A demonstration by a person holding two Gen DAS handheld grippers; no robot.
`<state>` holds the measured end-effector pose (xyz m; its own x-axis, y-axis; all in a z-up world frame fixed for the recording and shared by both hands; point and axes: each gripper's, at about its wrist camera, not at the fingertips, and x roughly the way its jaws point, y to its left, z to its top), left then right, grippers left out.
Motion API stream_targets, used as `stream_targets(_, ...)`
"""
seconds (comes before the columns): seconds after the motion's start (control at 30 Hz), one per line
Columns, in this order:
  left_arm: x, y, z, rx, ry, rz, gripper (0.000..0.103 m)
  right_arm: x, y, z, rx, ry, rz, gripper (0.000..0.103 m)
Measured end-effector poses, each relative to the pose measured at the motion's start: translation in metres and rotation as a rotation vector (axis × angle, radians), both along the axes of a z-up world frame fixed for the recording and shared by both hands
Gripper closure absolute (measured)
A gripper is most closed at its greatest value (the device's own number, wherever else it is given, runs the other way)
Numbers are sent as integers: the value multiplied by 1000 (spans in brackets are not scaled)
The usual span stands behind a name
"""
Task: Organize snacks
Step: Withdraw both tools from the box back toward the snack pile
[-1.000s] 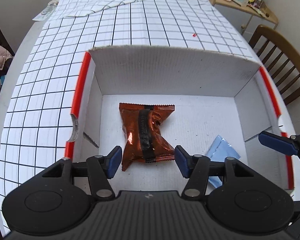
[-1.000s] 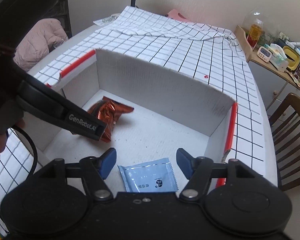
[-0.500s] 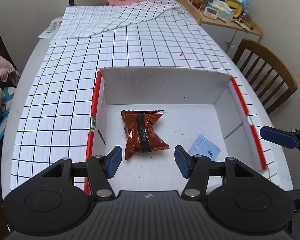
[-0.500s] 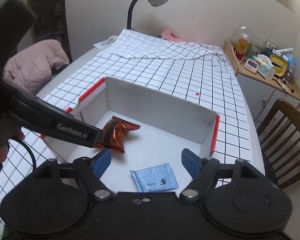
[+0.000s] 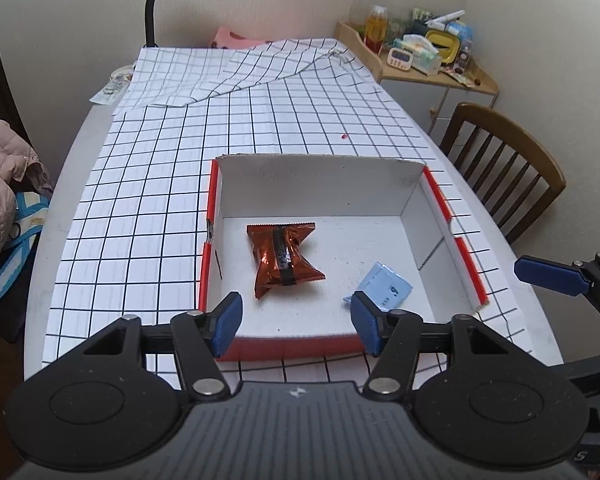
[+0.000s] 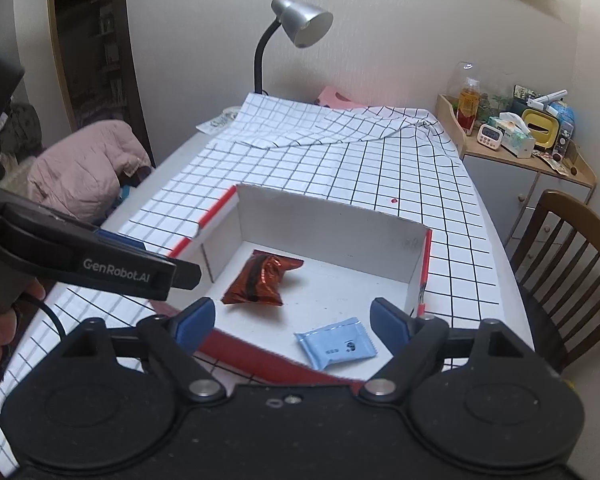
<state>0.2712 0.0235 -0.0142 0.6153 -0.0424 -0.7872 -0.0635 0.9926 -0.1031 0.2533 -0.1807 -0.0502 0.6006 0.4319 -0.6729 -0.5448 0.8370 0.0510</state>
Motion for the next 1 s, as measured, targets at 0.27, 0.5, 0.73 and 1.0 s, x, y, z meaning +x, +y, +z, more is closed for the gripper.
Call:
stream_targets(0.27, -43, 3, 13, -13, -56, -21, 37, -33, -6, 11, 40, -31, -6, 14)
stream_targets(0.5, -84, 9, 17, -26, -89, -33, 32, -69, -6, 17, 74, -63, 3, 0)
stream_targets(0.73, -123, 13, 15, -32, -123, -43, 25, -101, -6, 13, 97, -62, 0, 0)
stream_targets(1.0, -160, 20, 0, -56, -123, -57, 16, -134, -9, -8, 124, -26, -41, 0)
